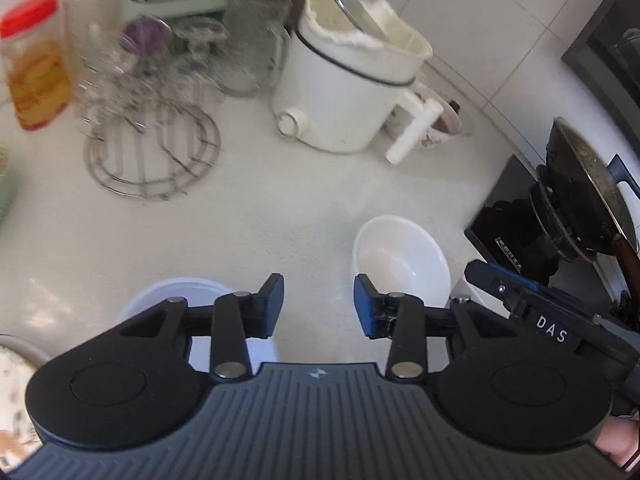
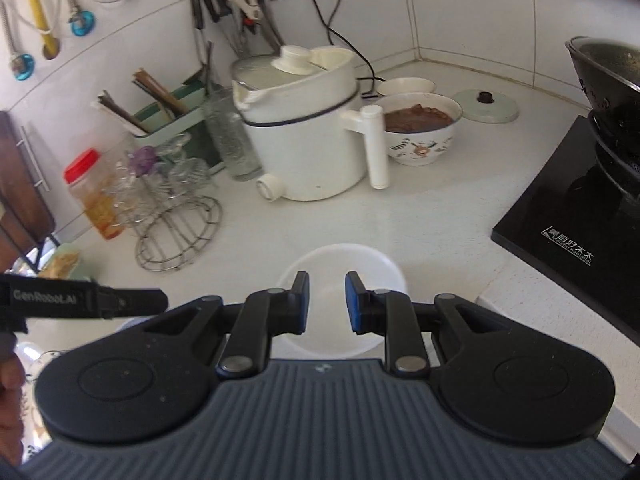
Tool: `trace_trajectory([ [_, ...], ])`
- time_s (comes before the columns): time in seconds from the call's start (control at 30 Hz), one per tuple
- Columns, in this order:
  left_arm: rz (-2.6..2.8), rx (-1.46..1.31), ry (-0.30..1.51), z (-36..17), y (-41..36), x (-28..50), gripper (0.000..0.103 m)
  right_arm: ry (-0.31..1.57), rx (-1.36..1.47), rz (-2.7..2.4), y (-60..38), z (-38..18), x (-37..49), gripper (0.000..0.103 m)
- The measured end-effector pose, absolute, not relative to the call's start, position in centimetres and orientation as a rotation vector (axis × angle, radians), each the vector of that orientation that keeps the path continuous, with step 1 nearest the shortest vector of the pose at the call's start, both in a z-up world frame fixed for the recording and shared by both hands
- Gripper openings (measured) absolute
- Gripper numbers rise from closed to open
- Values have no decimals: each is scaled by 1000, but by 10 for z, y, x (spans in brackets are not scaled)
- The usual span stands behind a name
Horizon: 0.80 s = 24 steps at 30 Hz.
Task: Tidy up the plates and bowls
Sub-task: 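Move both tools to the rim of the white ceramic bowl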
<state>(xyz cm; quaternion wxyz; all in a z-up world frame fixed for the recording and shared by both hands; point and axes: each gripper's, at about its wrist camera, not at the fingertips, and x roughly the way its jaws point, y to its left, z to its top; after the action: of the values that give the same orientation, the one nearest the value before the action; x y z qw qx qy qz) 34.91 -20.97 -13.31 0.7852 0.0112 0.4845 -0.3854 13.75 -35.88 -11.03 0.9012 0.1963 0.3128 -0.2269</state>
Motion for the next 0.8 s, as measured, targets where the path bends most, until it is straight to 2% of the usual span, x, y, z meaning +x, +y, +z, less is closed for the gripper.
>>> trace_trajectory([
  [0.13,-848,46,1076,-149,-239,354,45,666,405,-487,-376,-119,140,24],
  [0.23,-849,64,1086,-156,-256,359,45,670,419,-494,-388,-128,139,32],
  [0.47,-864,127,1113,-170,-283,369,45,681,504,-518,-413,-148,137,32],
  [0.57,-873,122,1125,-173,-289,372,45,672,521,-515,-419,-150,136,41],
  [0.8,-875,136,1147,-181,-304,372,44,702,562,-487,-426,-161,139,40],
])
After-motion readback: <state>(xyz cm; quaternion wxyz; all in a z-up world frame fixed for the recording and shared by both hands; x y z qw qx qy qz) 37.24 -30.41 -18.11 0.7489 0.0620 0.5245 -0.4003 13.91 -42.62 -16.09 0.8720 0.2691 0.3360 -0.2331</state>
